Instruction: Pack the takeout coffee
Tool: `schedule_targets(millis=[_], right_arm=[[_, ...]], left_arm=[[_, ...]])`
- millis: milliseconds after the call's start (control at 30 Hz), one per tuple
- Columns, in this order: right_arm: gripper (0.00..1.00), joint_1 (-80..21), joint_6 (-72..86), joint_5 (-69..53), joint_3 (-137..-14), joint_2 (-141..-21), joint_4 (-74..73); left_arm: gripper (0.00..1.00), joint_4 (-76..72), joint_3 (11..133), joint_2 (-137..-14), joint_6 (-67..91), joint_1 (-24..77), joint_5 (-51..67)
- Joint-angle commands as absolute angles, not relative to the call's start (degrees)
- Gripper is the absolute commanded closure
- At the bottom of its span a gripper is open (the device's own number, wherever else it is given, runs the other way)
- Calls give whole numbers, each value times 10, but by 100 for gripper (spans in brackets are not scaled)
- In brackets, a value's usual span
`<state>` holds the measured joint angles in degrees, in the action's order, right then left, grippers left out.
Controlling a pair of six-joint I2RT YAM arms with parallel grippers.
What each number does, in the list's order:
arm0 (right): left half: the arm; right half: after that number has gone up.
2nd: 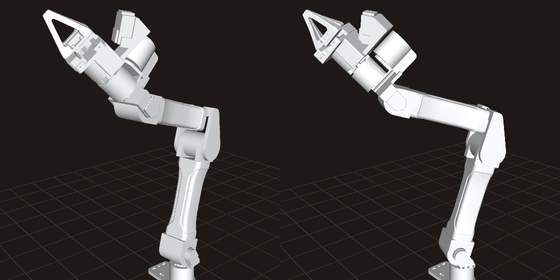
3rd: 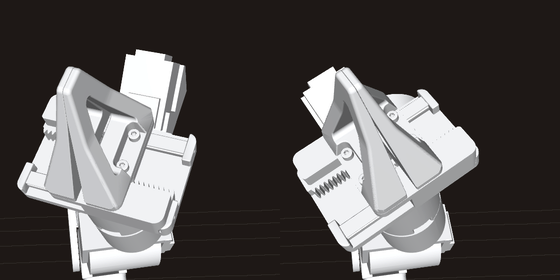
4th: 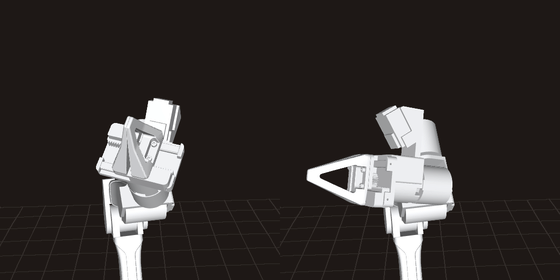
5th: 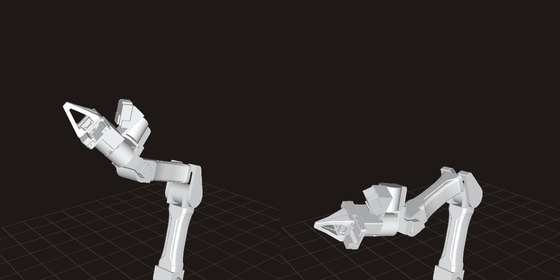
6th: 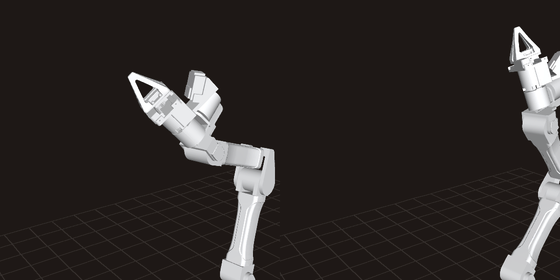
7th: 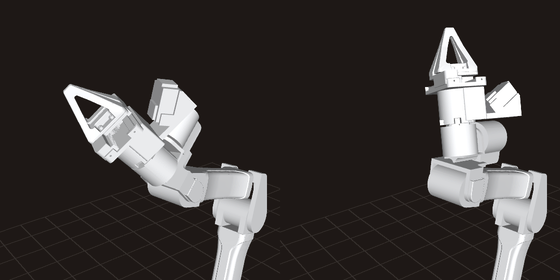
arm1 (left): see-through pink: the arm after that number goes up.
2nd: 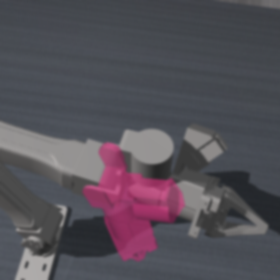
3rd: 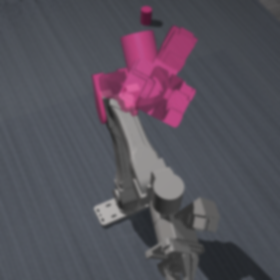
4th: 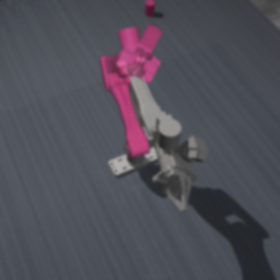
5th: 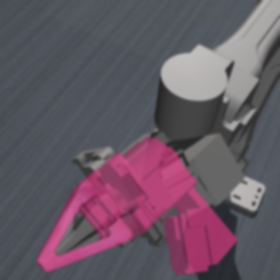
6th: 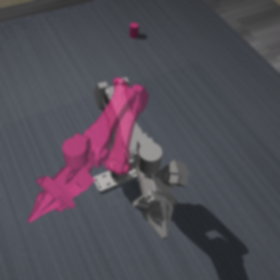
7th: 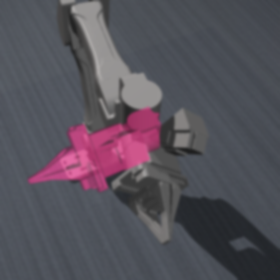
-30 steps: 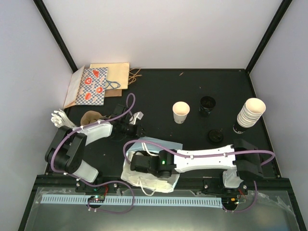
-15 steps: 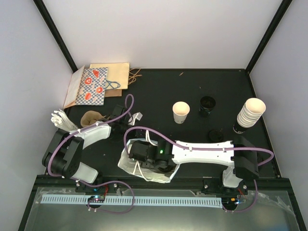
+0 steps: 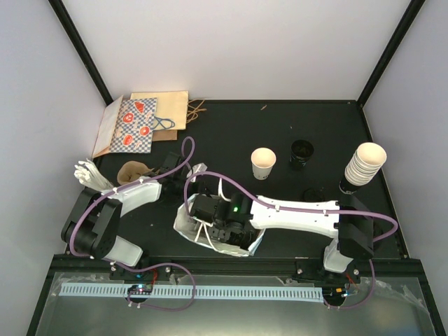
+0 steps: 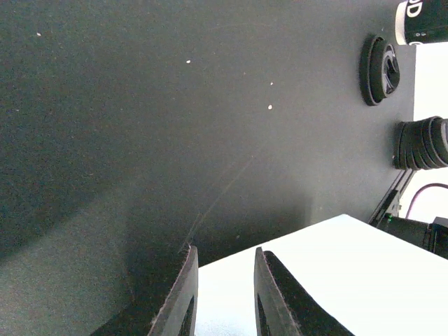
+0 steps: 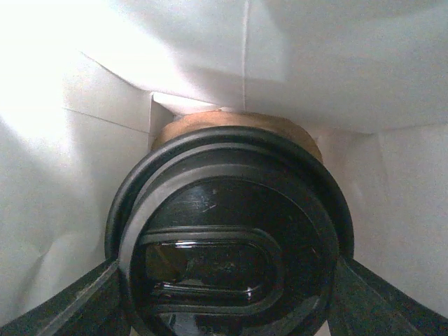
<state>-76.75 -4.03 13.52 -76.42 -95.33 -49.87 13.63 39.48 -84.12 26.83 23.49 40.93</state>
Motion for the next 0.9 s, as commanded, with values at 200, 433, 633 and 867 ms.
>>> schedule_targets(millis=[200,433,633,867], right_arm=[[58,-735,-42,32,-743,-981,-513],[58,-718,-44,9,-743,-987,-512],[58,-713,-42,-7,-746,-996,-517],[58,-728,-39,39,-746,-991,-516]], left_arm=[[75,143,397,-858,265,238,406],[75,148,402,-860,264,239,403],[76,153,406,-861,263,241,401],[75,156,407,-861,264,242,398]])
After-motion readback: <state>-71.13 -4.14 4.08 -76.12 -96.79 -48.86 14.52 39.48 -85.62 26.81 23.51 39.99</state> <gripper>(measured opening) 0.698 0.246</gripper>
